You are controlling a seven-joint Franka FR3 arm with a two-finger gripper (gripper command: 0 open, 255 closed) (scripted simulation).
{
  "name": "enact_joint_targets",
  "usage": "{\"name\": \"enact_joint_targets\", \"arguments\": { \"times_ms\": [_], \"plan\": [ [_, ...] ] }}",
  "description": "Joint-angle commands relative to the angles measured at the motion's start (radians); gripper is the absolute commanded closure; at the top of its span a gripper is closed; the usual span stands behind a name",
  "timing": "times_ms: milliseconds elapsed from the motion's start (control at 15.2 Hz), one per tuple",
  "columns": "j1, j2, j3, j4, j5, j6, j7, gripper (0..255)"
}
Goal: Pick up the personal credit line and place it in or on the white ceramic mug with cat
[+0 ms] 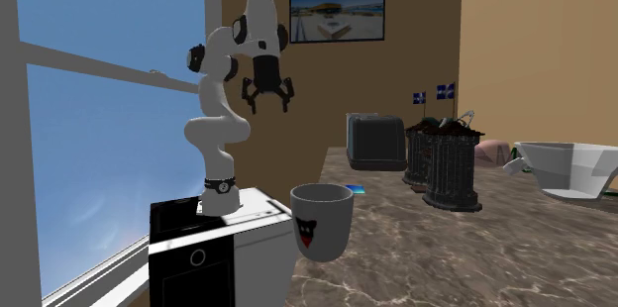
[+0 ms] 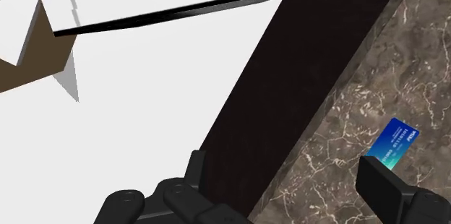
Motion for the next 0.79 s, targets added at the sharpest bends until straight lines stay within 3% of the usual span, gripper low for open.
{"name": "enact_joint_targets", "arguments": {
  "times_ms": [0,396,726],
  "plan": [
    [0.0,0.033,0.053,-0.012,0.014,0.056,0.081,0],
    [-0.018,0.193,0.203,0.01,0.013,0.213,0.31,0],
    [-0.054,0.373,0.324,0.079,-0.052,0.323,0.525,0]
  ]
}}
